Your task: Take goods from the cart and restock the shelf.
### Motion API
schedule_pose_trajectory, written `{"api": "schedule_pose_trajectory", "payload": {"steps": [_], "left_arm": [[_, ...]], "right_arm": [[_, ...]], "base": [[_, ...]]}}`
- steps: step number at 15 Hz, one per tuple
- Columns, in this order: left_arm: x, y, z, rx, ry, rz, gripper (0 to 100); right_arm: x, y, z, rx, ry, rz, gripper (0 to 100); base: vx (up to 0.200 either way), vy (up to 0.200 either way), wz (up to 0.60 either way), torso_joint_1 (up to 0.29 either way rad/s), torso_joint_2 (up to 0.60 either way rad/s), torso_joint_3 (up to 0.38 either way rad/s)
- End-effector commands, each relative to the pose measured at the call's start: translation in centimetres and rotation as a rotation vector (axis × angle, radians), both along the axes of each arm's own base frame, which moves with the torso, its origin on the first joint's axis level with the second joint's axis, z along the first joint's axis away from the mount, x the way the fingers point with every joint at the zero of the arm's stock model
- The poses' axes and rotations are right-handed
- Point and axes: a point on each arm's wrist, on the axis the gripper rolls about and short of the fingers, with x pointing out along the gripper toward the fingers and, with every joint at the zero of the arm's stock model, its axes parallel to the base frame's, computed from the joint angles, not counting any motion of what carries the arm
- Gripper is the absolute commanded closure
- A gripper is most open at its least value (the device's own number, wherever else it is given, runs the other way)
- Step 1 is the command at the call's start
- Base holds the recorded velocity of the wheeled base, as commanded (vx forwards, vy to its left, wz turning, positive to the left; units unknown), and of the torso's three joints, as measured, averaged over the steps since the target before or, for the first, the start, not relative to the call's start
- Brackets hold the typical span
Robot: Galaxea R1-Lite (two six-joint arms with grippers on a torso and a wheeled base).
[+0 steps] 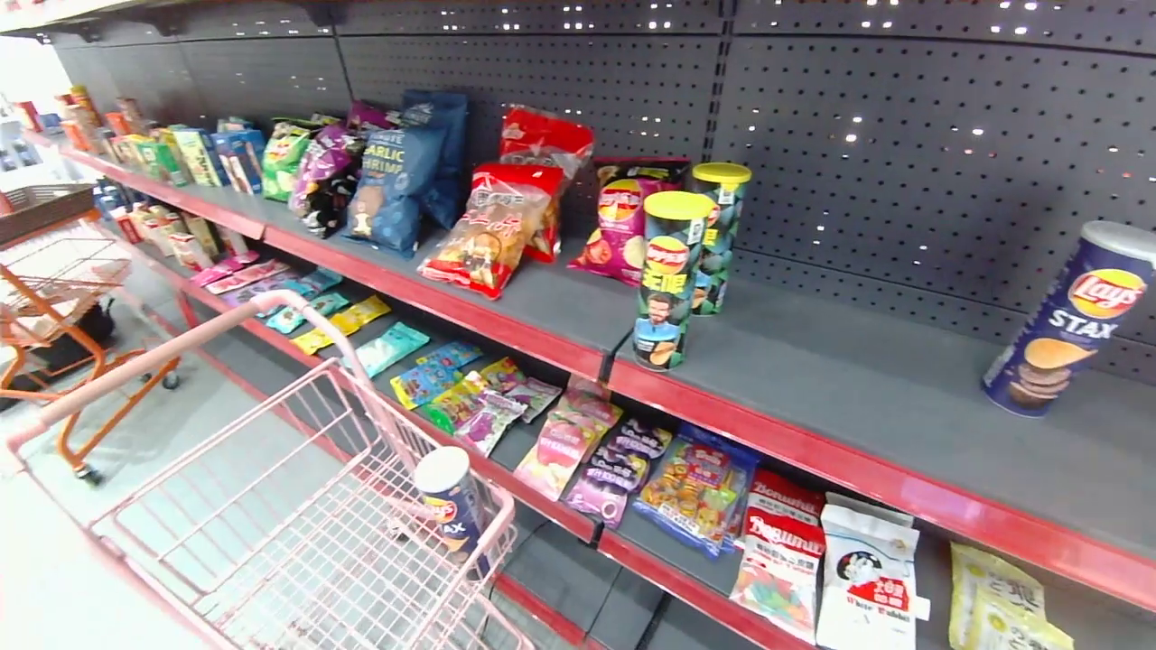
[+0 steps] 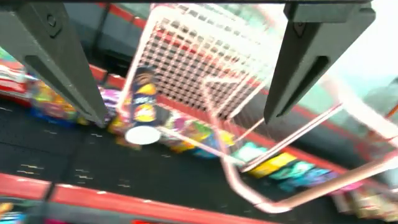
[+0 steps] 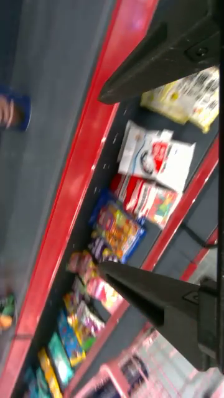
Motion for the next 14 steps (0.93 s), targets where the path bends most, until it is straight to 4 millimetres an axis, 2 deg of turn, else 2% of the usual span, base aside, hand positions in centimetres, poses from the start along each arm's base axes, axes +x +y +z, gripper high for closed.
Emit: {"api": "schedule_pose_trajectory", "payload": {"steps": [1, 6, 14], "left_arm": [[0.0, 0.0, 0.0, 0.0, 0.0, 0.001, 0], [0.0, 0.0, 0.0, 0.0, 0.0, 0.001, 0], [0.0, 0.0, 0.0, 0.001, 0.0, 0.001, 0]], "right_arm": [[0.0, 0.0, -0.01, 0.001, 0.001, -0.001, 0], [0.0, 0.0, -0.01, 0.001, 0.001, -0.001, 0], [0.0, -0.01, -0.01, 0.005, 0.001, -0.003, 0]], "base": [[0.0, 0.0, 0.0, 0.0, 0.0, 0.0], [0.0, 0.0, 0.0, -0.016, 0.04, 0.024], [0.0, 0.0, 0.0, -0.143, 0.36, 0.212]]}}
